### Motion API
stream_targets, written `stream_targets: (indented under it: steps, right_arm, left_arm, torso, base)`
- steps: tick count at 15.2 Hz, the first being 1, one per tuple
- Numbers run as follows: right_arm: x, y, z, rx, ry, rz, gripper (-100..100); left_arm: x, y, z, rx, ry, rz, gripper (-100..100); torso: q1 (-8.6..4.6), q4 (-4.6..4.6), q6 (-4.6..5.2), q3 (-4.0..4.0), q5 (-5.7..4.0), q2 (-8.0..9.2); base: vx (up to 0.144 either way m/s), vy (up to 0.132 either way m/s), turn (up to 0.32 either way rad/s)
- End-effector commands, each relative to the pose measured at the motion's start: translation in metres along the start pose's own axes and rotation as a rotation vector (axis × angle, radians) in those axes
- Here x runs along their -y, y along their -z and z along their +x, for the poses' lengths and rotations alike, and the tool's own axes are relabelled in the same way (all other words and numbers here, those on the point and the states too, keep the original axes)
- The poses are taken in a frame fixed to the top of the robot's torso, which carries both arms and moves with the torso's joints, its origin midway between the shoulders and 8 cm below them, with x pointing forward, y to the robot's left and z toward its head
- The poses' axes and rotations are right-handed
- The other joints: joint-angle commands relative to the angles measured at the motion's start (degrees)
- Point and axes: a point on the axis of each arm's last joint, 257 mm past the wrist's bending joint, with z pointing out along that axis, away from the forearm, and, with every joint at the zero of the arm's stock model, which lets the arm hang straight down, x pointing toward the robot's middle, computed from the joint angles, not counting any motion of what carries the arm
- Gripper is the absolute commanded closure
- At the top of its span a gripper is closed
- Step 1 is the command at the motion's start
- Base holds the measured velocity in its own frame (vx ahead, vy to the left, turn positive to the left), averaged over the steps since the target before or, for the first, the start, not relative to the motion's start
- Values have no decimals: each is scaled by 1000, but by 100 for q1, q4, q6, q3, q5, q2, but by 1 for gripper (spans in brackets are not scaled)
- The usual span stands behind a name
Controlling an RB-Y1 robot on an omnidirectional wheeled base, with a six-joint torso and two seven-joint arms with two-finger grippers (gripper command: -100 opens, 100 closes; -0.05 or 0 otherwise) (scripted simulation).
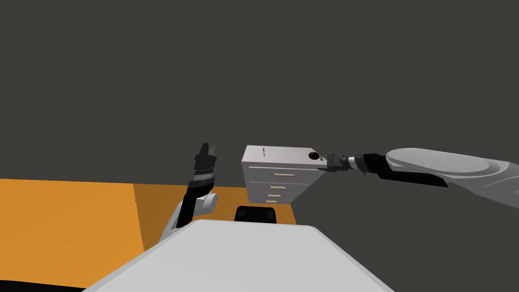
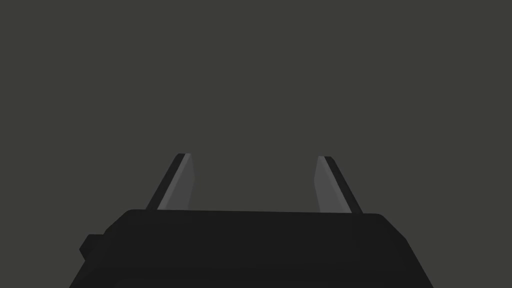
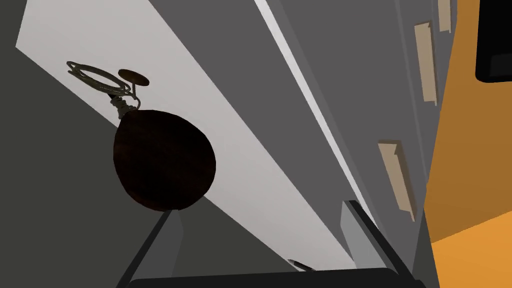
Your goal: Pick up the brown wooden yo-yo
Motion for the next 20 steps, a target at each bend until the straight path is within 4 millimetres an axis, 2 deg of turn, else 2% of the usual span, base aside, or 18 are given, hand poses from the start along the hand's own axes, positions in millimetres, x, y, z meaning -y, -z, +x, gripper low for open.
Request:
stream_targets:
  steps: [1,9,12,14,20]
  right_arm:
    - [10,5,4,-55,64,-9,-100]
    - [34,17,16,-206,226,-42,-100]
    - [35,18,17,-217,235,-45,-100]
    - [39,22,33,-255,193,-25,-100]
    - [44,29,56,-306,115,10,-100]
  left_arm:
    - [0,0,0,0,0,0,0]
    - [0,0,0,0,0,0,0]
    - [0,0,0,0,0,0,0]
    - [0,0,0,0,0,0,0]
    - [0,0,0,0,0,0,0]
  torso:
    - [0,0,0,0,0,0]
    - [-11,-3,0,-7,-3,-13]
    - [-19,-4,1,-8,-6,-13]
    - [-21,-1,-5,2,-7,7]
    - [-35,16,1,39,-11,67]
  base:
    - [34,22,42]
    - [49,8,33]
    - [49,-17,21]
    - [-64,-33,347]
    - [-130,-56,246]
